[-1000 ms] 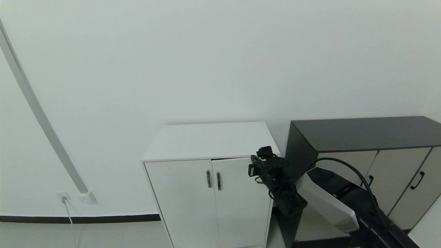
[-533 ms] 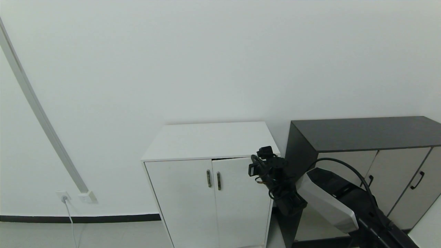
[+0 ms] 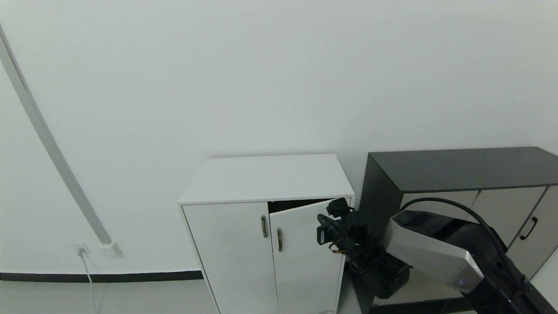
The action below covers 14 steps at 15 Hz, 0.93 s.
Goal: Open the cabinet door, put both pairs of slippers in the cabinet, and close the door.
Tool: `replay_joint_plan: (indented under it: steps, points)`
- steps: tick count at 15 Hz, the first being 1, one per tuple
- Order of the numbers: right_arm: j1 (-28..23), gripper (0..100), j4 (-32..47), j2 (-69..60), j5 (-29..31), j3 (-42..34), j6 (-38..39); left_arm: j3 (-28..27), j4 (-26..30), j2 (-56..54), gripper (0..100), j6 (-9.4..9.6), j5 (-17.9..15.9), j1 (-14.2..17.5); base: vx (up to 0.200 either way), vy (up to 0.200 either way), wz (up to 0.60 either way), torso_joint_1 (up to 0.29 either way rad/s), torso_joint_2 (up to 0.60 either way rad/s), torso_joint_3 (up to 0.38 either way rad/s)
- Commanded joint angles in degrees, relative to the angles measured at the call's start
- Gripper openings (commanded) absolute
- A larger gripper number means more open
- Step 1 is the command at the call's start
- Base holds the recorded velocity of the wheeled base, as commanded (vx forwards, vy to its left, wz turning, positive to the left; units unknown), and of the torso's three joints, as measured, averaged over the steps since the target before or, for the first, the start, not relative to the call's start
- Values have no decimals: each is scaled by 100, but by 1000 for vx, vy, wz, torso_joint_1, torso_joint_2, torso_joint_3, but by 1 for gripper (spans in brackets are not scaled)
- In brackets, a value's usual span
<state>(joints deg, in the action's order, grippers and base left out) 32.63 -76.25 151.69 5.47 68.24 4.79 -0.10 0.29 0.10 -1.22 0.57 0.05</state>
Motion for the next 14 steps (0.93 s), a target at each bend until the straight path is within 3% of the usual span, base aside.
replay_joint_plan:
  steps: [1,4,6,10,14]
  points:
    - [340,0,-426,-913,-451,-1463,13,1,6,-1,0,-1,-5,4,0,0,0,0,0,0]
    - [560,0,-1050,-1282,-785,-2799,4,-8,6,-1,0,8,-5,4,67,0,0,1,1,-1]
    - [586,0,-1252,-1273,-785,-3133,-13,1,6,-1,0,8,-13,4,200,0,0,-12,0,5]
    - [753,0,-1252,-1256,-969,-3414,-31,1,6,-1,0,-1,-5,4,50,0,0,1,-2,2]
    - [762,0,-1120,-948,-978,-2904,-31,1,-3,-1,0,8,-5,4,0,0,0,0,0,0]
